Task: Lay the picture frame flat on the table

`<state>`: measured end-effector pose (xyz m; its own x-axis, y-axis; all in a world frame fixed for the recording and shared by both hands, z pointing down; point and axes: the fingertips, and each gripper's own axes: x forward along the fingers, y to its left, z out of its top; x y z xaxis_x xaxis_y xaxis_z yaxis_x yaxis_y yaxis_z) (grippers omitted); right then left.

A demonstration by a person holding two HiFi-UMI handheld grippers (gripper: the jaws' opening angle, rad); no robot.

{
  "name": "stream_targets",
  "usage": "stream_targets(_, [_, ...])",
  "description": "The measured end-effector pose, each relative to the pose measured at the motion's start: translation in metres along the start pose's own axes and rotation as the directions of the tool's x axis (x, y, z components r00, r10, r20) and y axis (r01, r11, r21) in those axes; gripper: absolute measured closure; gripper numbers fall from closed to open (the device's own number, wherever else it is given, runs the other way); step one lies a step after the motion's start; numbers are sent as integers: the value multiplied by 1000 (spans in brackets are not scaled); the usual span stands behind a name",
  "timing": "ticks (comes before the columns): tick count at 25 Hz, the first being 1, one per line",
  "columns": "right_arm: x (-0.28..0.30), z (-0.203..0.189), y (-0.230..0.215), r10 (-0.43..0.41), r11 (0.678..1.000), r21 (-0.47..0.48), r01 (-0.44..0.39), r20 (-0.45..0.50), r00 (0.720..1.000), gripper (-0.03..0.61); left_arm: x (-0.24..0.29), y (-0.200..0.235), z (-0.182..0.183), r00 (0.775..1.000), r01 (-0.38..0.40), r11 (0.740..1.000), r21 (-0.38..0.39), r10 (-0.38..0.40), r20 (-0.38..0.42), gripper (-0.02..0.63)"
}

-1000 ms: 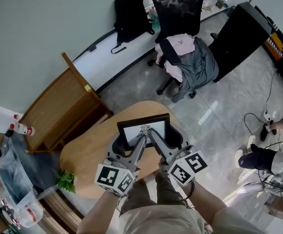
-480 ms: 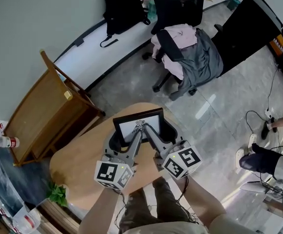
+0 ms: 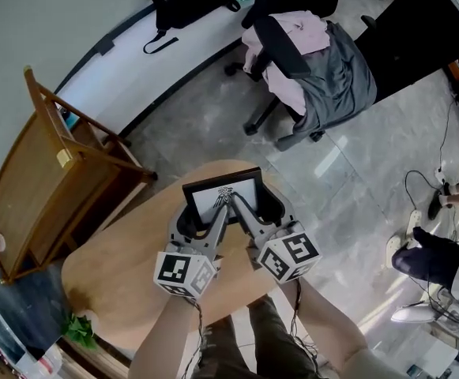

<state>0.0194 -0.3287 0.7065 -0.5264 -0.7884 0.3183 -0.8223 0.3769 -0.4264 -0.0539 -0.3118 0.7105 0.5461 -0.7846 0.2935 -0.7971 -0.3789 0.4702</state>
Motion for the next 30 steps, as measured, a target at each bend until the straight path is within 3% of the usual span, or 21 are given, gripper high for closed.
stream_targets(7, [33,-73,-55,-44,999,0,44,-59,997,364,44,41,-78,995,-25,998,-55,20,-95,348])
stream_targets(12, [55,-106,-82,-85,996,-7,84,-84,993,359,68,66,-114,990,-53,997,-53,45,-137,345])
stream_targets(19, [81,-149,-111,-122,992,-4,122,-146,982,356,93,99,-153,955,-123,992,24,125,-269,325])
stream_targets(23, [90,-163,-117,-158,986,-76,147,-171,973,356,99,110,-168,926,-149,983,108,177,-335,317])
stream_targets(26, [99,-168,-123,-185,980,-102,168,-194,963,354,104,116,-172,919,-164,983,88,185,-348,314])
stream_targets(30, [106,-169,-131,-236,966,-160,204,-218,947,356,115,119,-168,915,-179,976,122,211,-343,308])
